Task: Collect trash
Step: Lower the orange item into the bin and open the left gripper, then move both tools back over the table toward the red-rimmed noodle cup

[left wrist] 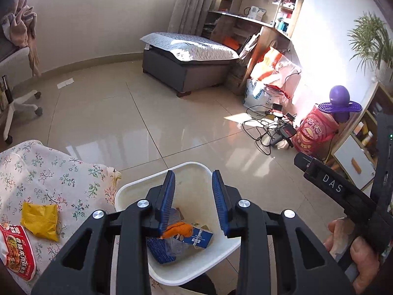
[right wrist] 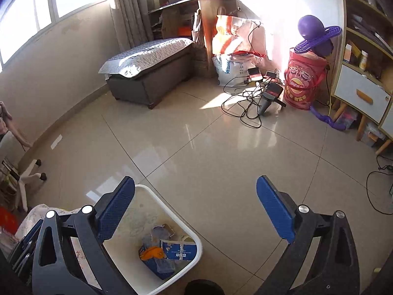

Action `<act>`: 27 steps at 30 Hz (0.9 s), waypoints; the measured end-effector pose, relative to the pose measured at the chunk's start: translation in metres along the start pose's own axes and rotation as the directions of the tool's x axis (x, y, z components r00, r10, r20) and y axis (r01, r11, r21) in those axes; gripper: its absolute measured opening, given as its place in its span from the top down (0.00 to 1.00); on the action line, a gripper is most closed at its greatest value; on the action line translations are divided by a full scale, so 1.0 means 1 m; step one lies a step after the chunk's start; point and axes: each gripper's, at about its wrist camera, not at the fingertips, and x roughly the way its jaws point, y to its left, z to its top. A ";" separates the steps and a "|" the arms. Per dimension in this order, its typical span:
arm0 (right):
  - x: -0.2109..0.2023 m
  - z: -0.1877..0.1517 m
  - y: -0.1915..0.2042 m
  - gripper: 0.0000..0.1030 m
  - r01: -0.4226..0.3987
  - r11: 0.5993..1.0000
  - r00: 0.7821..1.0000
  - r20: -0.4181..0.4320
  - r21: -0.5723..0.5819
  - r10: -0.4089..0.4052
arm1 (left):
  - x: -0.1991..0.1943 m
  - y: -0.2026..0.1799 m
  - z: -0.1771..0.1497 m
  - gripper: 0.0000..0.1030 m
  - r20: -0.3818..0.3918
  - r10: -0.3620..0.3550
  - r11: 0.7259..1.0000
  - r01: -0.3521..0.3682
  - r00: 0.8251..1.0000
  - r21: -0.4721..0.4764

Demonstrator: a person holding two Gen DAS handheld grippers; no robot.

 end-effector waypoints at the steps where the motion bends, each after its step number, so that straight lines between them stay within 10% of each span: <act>1: -0.001 0.000 -0.002 0.08 0.003 1.000 1.000 0.003 0.005 -0.003 | 0.003 -0.003 0.000 0.63 -0.012 -0.006 1.000 0.006 1.000 -0.002; 15: -0.019 -0.008 0.035 0.07 -0.066 0.995 0.996 0.063 -0.079 0.071 | -0.034 0.030 -0.005 0.13 0.079 0.199 0.979 -0.195 0.977 -0.058; 27: -0.056 -0.041 0.127 0.07 -0.202 0.943 0.968 0.093 -0.266 0.233 | -0.100 0.115 -0.026 0.11 0.129 0.417 0.900 -0.389 0.899 -0.197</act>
